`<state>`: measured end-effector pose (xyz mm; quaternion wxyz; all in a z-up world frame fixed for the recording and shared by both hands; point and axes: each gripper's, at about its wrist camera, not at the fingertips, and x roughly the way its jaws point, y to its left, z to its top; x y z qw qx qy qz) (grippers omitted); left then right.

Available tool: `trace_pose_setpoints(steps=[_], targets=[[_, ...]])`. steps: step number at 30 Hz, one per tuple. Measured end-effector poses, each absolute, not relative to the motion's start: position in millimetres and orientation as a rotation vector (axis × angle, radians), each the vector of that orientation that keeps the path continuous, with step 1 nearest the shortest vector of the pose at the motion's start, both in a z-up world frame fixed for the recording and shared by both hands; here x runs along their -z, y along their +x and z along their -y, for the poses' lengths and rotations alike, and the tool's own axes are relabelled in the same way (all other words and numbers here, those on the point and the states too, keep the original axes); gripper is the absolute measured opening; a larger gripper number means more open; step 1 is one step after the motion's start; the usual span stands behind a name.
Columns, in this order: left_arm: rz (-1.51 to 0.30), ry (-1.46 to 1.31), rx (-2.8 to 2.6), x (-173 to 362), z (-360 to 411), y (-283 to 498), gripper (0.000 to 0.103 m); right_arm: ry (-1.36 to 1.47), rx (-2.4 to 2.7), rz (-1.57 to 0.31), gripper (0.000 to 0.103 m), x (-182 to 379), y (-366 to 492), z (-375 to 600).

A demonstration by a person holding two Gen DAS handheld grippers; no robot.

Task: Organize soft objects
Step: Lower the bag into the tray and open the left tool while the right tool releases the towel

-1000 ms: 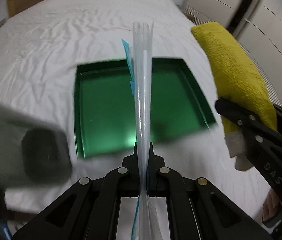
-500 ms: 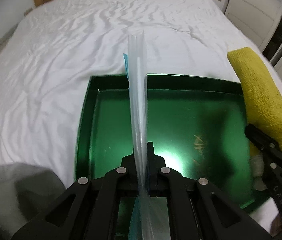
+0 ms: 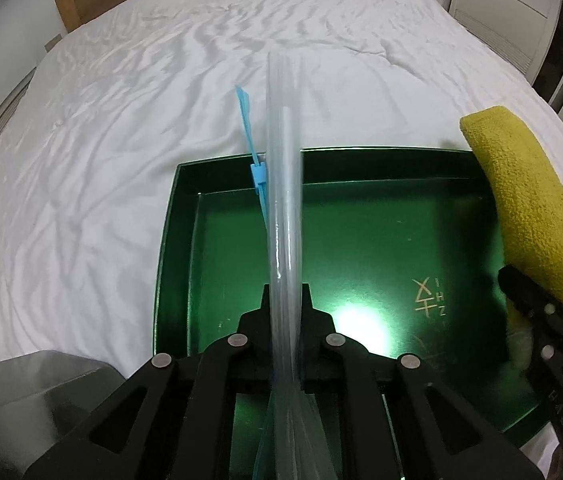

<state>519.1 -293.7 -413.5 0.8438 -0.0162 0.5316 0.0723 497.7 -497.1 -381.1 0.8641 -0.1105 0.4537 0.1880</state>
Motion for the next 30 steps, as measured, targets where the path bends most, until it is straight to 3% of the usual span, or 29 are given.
trace_pose_setpoints(steps=[8, 10, 14, 16, 18, 23, 30], targets=[[-1.098, -0.046, -0.151, 408.2, 293.5, 516.7, 0.027, -0.207, -0.391, -0.947, 0.041, 375.4, 497.1, 510.7], [-1.091, -0.048, -0.154, 407.0, 292.9, 515.6, 0.028, -0.203, -0.389, -0.944, 0.049, 373.2, 495.5, 511.1], [-1.068, -0.047, -0.169, 401.5, 291.9, 512.1, 0.045, -0.200, -0.384, -0.924, 0.065, 374.7, 511.4, 505.6], [-1.052, -0.036, -0.169, 396.6, 293.4, 510.3, 0.048, -0.205, -0.377, -0.906, 0.076, 369.9, 509.2, 504.9], [-1.037, -0.026, -0.174, 392.0, 294.8, 508.9, 0.056, -0.204, -0.369, -0.891, 0.079, 365.2, 507.0, 505.3], [-1.004, -0.015, -0.183, 379.4, 298.1, 503.0, 0.056, -0.195, -0.333, -0.846, 0.088, 350.7, 498.1, 510.7], [-0.987, -0.013, -0.170, 365.8, 303.7, 489.1, 0.058, -0.169, -0.222, -0.775, 0.093, 317.9, 477.2, 530.9]])
